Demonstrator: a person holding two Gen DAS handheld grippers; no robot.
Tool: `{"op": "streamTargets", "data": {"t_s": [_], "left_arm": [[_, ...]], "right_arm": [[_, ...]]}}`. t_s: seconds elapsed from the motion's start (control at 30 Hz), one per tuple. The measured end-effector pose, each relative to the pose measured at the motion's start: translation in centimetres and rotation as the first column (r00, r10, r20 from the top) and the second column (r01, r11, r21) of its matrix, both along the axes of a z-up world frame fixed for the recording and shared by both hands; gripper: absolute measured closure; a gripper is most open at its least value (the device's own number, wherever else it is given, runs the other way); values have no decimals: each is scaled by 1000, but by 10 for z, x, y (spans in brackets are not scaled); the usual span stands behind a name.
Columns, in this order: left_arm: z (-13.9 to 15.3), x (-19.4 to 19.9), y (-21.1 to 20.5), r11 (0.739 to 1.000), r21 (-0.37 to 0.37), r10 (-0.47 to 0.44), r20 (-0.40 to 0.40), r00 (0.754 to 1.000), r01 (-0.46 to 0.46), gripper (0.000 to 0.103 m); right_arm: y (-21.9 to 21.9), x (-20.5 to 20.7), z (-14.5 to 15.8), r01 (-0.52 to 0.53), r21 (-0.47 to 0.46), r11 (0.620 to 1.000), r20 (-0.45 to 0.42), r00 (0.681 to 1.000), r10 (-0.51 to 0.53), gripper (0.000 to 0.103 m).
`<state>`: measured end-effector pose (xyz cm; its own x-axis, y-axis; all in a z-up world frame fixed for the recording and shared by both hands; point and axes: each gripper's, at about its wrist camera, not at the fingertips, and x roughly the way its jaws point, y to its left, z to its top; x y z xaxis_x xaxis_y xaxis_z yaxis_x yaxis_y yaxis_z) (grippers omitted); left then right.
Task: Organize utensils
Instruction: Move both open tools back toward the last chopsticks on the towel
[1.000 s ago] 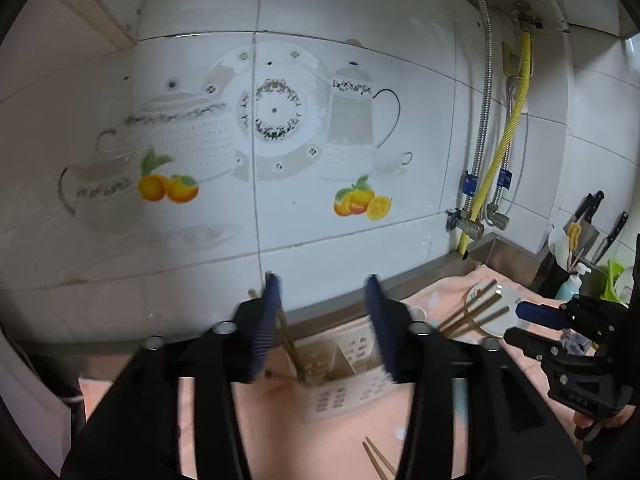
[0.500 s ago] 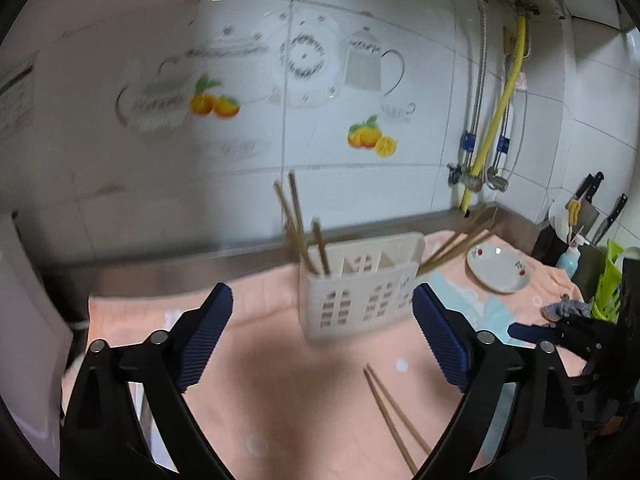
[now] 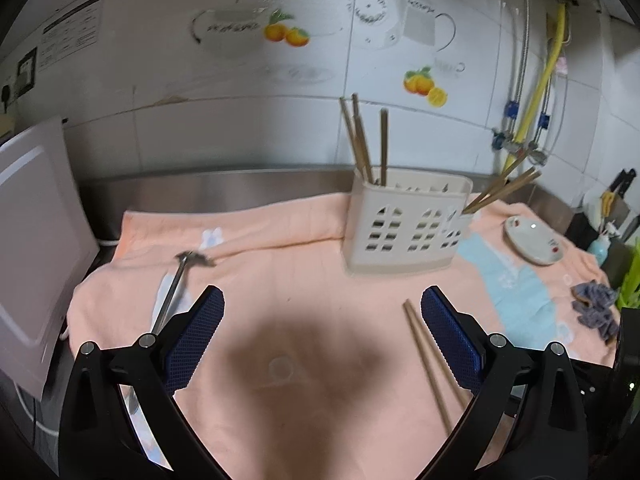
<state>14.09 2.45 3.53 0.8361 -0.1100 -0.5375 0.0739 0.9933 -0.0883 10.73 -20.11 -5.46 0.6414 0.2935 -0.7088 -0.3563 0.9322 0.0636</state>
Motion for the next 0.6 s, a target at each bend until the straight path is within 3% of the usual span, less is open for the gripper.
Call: {"op": "streamTargets", "data": {"t_s": [0.37, 0.6], "left_arm": [[-25, -13, 5, 999, 3, 40, -36, 999, -40, 5], [-34, -17, 9, 998, -15, 58, -59, 997, -59, 5]], "right_arm": [[11, -7, -26, 2, 52, 999, -95, 995, 3, 79], [16, -4, -31, 0, 53, 999, -112, 994, 6, 86]]}}
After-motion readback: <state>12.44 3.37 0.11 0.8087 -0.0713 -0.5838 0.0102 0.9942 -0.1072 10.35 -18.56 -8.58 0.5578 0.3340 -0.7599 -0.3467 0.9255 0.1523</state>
